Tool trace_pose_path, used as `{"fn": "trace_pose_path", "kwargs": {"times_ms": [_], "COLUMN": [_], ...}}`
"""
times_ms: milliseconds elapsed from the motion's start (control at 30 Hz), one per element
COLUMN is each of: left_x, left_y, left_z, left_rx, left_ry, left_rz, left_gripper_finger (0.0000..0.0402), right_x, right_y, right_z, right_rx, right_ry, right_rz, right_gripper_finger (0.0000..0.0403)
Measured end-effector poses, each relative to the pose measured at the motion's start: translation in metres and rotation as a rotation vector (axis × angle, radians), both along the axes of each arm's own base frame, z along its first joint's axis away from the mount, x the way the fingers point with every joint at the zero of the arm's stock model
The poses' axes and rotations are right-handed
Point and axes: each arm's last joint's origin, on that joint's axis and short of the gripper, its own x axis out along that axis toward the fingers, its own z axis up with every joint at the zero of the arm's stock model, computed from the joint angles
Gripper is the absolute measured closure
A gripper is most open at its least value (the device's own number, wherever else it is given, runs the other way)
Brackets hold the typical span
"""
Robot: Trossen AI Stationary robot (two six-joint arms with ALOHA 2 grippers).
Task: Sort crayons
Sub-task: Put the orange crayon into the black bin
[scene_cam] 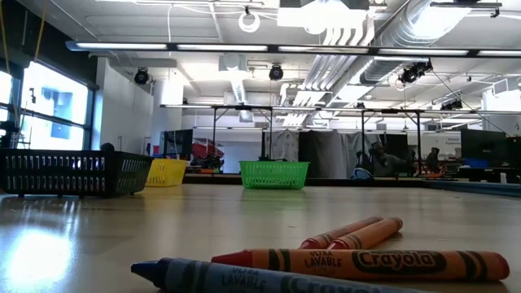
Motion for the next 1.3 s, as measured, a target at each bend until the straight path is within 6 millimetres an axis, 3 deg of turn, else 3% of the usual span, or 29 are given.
{"fn": "trace_pose_path", "kwargs": {"times_ms": [167, 600, 1000, 1133, 1300], "left_x": [0.000, 0.000, 0.000, -0.013, -0.053], "left_y": [0.004, 0.003, 0.005, 0.007, 0.003], "left_z": [-0.001, -0.004, -0.006, -0.005, -0.007], "left_rx": [-0.004, 0.003, 0.041, 0.069, 0.064], "left_ry": [0.012, 0.040, 0.068, 0.181, 0.419], "left_rz": [0.009, 0.003, 0.080, 0.152, 0.307], "left_gripper_finger": [0.0391, 0.0397, 0.0398, 0.0398, 0.0397], "right_x": [0.001, 0.001, -0.012, -0.030, -0.053], "right_y": [0.000, 0.002, 0.003, 0.001, -0.005], "right_z": [0.001, -0.001, 0.002, 0.004, 0.000], "right_rx": [-0.008, -0.001, -0.016, 0.066, 0.263], "right_ry": [-0.003, 0.032, 0.082, 0.103, 0.156], "right_rz": [0.006, 0.073, 0.120, 0.128, 0.116], "right_gripper_finger": [0.0394, 0.0388, 0.0275, 0.0258, 0.0257]}}
